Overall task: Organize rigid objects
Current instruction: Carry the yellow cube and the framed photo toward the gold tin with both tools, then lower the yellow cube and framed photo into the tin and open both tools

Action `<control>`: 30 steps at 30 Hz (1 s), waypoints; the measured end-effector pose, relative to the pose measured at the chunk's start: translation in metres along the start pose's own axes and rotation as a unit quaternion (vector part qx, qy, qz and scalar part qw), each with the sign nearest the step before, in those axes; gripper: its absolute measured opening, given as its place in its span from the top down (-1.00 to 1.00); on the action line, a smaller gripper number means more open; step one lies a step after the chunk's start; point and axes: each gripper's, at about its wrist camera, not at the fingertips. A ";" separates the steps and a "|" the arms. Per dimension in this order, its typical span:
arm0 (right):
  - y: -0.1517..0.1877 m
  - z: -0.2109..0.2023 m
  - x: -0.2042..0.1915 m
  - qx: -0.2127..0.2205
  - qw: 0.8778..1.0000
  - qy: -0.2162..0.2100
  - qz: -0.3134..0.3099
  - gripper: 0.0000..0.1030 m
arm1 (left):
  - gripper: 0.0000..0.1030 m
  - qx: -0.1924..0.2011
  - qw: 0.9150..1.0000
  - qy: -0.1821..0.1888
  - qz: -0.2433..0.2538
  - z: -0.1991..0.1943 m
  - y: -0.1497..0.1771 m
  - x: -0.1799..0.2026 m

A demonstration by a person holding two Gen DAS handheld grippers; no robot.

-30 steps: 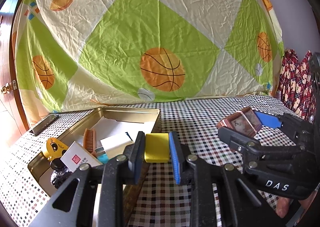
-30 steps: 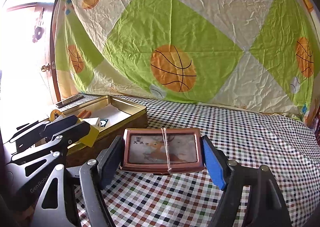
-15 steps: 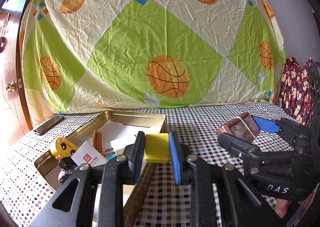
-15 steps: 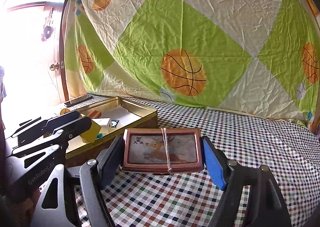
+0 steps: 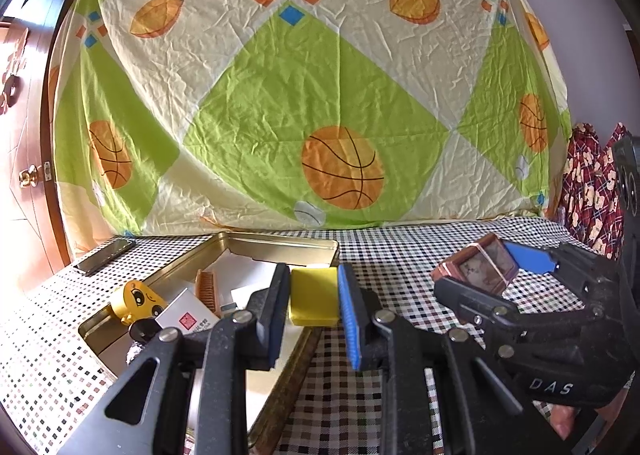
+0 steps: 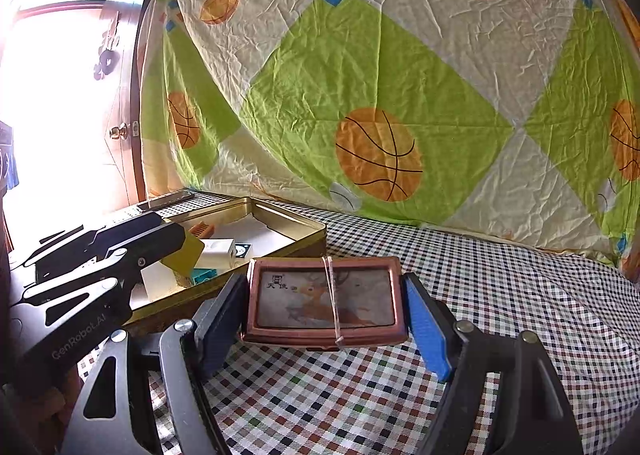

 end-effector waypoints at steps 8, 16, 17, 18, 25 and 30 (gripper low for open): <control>0.000 0.000 0.000 0.000 1.000 -0.009 0.004 -0.51 | 0.54 0.021 1.000 -0.020 0.001 -0.011 0.001 -0.006; 0.000 0.000 -0.002 0.003 1.000 -0.010 0.004 -0.51 | 0.54 0.025 0.999 -0.021 -0.008 -0.014 0.003 -0.018; 0.000 0.001 -0.003 0.003 1.000 -0.012 0.003 -0.51 | 0.54 0.026 0.999 -0.022 -0.010 -0.015 0.003 -0.021; 0.000 0.001 -0.004 0.002 1.000 -0.013 0.002 -0.51 | 0.54 0.027 0.999 -0.023 -0.012 -0.016 0.003 -0.022; -0.001 0.009 -0.007 -0.014 1.000 -0.022 0.008 -0.51 | 0.54 0.022 0.999 -0.031 -0.022 -0.020 0.008 -0.044; -0.006 0.019 -0.017 -0.031 0.999 -0.034 0.016 -0.51 | 0.54 0.004 0.999 -0.039 -0.033 -0.018 0.012 -0.070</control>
Point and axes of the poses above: each gripper's, at about its wrist camera, not at the fingertips, and z roughly the way its jaws point, x to its right, y to its underside, and after that the axes turned 15 degrees about z, right-handed
